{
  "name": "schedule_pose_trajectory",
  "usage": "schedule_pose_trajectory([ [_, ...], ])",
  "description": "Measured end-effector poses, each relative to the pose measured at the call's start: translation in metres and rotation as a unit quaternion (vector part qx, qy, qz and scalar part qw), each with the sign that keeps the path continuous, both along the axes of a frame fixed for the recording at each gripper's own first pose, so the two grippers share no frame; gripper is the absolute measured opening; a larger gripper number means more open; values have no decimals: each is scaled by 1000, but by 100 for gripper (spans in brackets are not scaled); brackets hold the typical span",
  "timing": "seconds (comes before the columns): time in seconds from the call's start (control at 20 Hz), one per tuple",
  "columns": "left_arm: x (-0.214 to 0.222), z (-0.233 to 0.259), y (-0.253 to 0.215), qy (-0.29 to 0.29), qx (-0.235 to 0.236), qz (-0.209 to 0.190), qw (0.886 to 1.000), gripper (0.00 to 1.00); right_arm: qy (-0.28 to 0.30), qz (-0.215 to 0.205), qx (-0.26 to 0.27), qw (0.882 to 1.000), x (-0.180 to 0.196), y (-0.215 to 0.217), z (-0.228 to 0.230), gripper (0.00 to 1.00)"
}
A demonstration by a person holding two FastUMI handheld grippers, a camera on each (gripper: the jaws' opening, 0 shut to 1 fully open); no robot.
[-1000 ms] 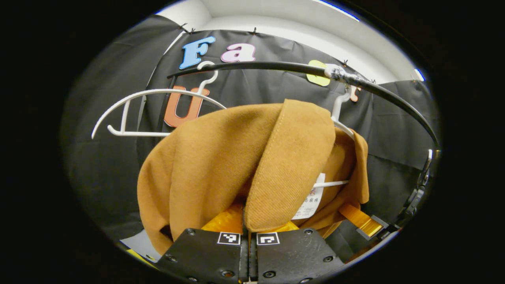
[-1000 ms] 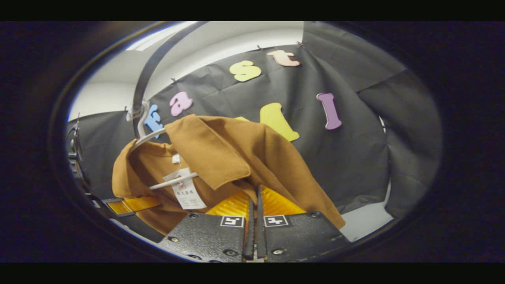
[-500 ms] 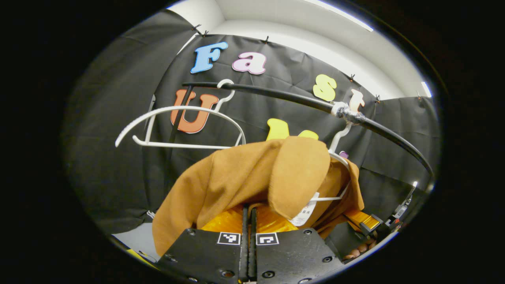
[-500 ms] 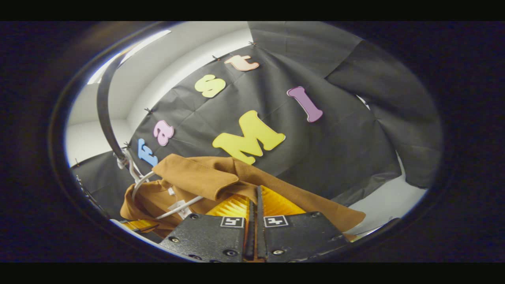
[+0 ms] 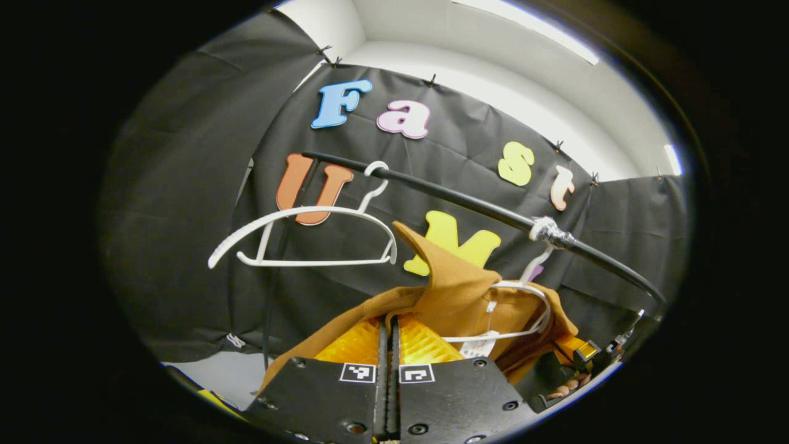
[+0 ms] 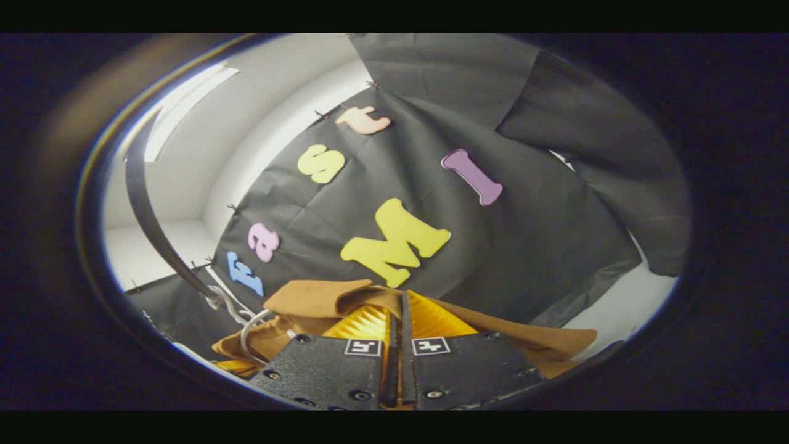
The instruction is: Grasp the clothes on the hanger with both hands and then place them into the laundry hamper below.
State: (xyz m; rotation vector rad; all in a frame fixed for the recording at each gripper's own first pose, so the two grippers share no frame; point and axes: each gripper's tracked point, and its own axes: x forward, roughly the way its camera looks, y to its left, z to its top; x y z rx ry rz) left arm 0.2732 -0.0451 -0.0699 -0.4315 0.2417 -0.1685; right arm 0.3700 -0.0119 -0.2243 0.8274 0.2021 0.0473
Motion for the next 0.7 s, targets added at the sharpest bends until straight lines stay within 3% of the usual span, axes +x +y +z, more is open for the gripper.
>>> schedule_pose_trajectory([
  [0.15, 6, 9, 15, -13, 0, 10, 1000, 0, -5, 8, 23, 1000, 6, -5, 8, 3],
  [0.2, 8, 10, 19, -15, -4, 12, 1000, 0, -9, 14, 32, 999, 9, -4, 13, 7],
  [0.25, 11, 7, 20, -12, -11, 10, 1000, 0, -10, 18, 39, 999, 12, -4, 14, 3],
  [0.3, 12, 2, 20, -3, -17, 5, 1000, 9, -10, 24, 41, 999, 15, -3, 17, 5],
  [0.35, 13, 0, 24, 0, -23, 4, 1000, 0, -14, 23, 38, 999, 16, -9, 19, 5],
  [0.5, 15, -4, 33, 7, -52, 3, 999, 0, -25, 28, 60, 997, 24, -15, 36, 5],
  [0.55, 17, -4, 35, 9, -62, 2, 998, 9, -30, 32, 72, 996, 27, -15, 40, 2],
  [0.6, 15, -5, 36, 10, -68, -3, 998, 0, -33, 36, 75, 996, 31, -15, 44, 2],
  [0.7, 15, -8, 38, 12, -66, -5, 998, 0, -38, 39, 81, 995, 39, -22, 48, 2],
])
